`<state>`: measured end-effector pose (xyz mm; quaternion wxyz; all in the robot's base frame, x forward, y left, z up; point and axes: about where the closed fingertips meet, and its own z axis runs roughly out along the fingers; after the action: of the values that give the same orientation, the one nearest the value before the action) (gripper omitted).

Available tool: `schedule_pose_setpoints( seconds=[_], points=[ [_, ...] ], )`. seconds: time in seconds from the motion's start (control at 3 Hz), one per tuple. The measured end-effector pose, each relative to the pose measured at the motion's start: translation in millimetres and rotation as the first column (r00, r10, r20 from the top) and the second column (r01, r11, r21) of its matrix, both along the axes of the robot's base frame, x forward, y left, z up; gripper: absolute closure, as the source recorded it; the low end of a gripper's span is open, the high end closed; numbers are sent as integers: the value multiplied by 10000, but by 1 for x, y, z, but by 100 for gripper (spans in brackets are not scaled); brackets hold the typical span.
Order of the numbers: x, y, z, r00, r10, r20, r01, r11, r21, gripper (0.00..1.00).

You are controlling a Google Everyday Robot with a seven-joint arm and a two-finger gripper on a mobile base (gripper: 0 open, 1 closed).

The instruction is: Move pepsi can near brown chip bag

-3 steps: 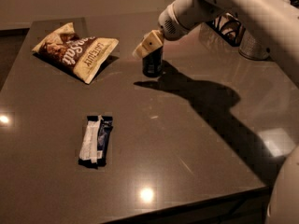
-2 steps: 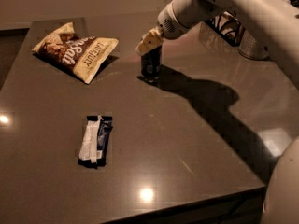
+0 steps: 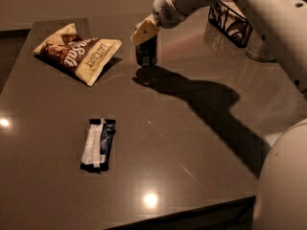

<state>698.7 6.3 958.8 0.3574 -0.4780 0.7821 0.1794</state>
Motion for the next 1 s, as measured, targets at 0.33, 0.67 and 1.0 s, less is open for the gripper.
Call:
schedule_pose_setpoints(
  seconds=[0.33, 0.67, 1.0],
  points=[
    [1, 28, 13, 9977, 600, 303, -595, 9981, -169, 100],
    [5, 54, 9, 9936, 1104, 248, -1091, 9928, -499, 100],
    [7, 72, -3, 9894, 1449, 37, -1443, 9872, -682, 100]
  ],
)
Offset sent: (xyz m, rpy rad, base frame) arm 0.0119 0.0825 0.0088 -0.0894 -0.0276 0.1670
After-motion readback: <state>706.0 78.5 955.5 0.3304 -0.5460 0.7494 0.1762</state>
